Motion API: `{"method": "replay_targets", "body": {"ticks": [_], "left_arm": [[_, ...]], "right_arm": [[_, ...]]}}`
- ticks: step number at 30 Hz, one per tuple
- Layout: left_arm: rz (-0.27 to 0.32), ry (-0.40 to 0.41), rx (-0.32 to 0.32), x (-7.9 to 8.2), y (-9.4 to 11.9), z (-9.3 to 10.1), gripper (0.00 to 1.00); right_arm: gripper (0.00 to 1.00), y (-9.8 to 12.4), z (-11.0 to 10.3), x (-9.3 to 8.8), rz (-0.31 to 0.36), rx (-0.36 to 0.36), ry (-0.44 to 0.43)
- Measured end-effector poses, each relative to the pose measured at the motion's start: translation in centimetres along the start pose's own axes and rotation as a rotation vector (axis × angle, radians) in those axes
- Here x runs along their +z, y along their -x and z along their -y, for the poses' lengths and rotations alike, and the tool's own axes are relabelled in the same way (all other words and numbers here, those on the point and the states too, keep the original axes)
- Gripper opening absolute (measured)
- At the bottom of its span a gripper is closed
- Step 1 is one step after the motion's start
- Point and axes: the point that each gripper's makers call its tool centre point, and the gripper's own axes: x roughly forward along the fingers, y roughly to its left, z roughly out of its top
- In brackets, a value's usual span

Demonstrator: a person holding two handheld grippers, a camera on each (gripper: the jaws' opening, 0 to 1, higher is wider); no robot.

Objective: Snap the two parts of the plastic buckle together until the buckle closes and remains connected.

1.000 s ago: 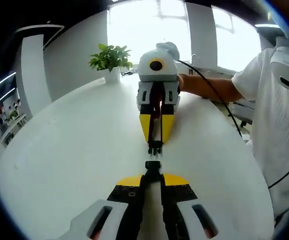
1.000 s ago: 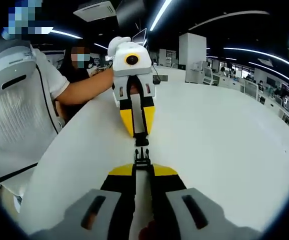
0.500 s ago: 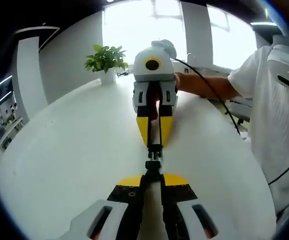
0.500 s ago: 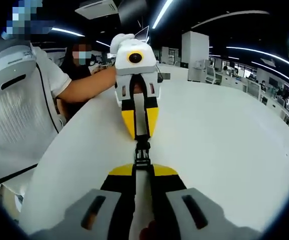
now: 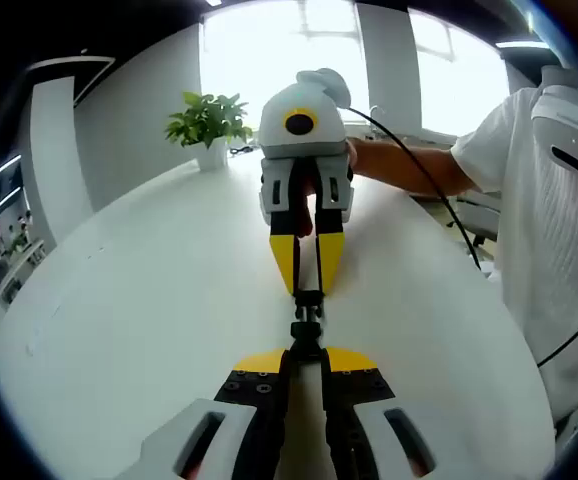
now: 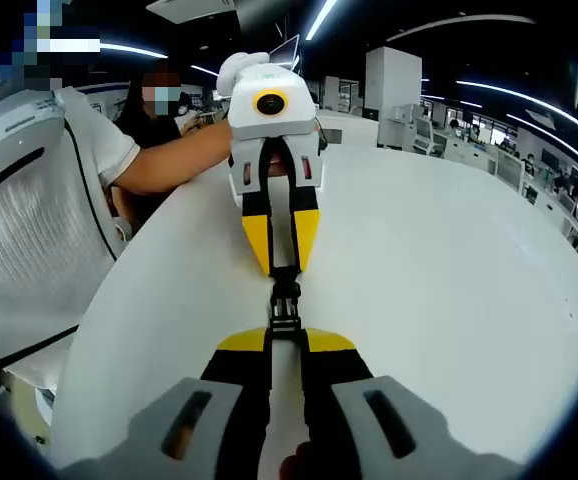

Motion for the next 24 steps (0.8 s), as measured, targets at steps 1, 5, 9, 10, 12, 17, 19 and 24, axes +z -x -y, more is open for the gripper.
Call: {"method": "replay_targets", "body": {"ticks": [1, 5, 9, 10, 12, 17, 19, 24], "left_arm": [[0.000, -0.001, 0.000, 0.00, 0.00, 0.00, 0.12], [0.002, -0.001, -0.002, -0.02, -0.03, -0.01, 0.12], [0.002, 0.000, -0.001, -0.03, -0.06, -0.01, 0.12], [0.003, 0.000, -0.001, -0.03, -0.06, -0.01, 0.12], [0.004, 0.000, 0.000, -0.03, -0.06, 0.00, 0.12], [0.007, 0.001, 0.000, -0.04, -0.06, 0.00, 0.12], [0.009, 0.003, -0.001, -0.05, -0.07, 0.00, 0.12], [0.009, -0.001, -0.006, -0.04, -0.07, 0.11, 0.12]], "right_arm": [[0.11, -0.01, 0.01, 0.00, -0.004, 0.000, 0.000], [0.11, -0.09, -0.05, 0.05, -0.032, 0.002, 0.001], [0.11, -0.07, -0.06, -0.05, -0.048, 0.002, 0.007], [0.12, -0.06, -0.04, -0.07, -0.048, -0.001, 0.002], [0.12, -0.01, -0.08, -0.09, -0.037, -0.008, 0.012], [0.13, -0.05, -0.06, -0.05, -0.009, -0.012, 0.002], [0.12, -0.10, -0.17, 0.01, 0.000, -0.002, 0.006], [0.12, -0.08, -0.20, 0.01, 0.005, 0.001, 0.009]]}}
